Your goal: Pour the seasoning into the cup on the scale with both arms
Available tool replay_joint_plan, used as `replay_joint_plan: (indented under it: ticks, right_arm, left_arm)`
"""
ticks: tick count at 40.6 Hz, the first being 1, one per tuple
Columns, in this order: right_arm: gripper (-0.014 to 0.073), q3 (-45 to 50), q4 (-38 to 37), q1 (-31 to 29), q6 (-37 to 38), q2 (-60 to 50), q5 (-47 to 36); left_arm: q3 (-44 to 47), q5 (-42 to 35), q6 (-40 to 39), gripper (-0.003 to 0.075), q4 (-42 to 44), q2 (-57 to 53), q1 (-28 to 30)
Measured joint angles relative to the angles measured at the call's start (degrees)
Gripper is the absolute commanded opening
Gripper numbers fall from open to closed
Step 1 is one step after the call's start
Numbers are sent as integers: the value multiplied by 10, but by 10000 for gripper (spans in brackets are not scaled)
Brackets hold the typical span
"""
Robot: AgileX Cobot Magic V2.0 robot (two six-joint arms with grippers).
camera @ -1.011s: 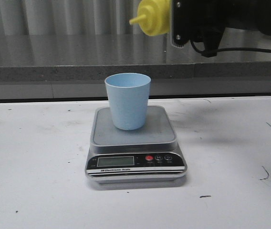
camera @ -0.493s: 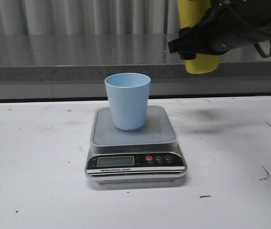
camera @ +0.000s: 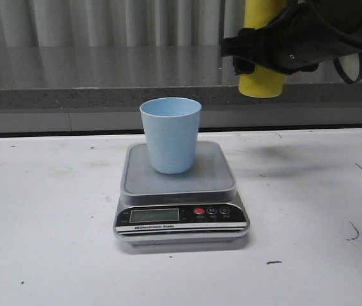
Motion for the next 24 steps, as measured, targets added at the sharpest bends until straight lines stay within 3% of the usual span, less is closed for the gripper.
replay_joint_plan:
  ticks: [10, 24]
  right_arm:
    - [14, 33, 0, 0, 2, -59, 12]
    - [14, 239, -6, 0, 19, -142, -74]
  left_arm:
    - [0, 0, 0, -20, 0, 0, 0]
    - [0, 0, 0, -20, 0, 0, 0]
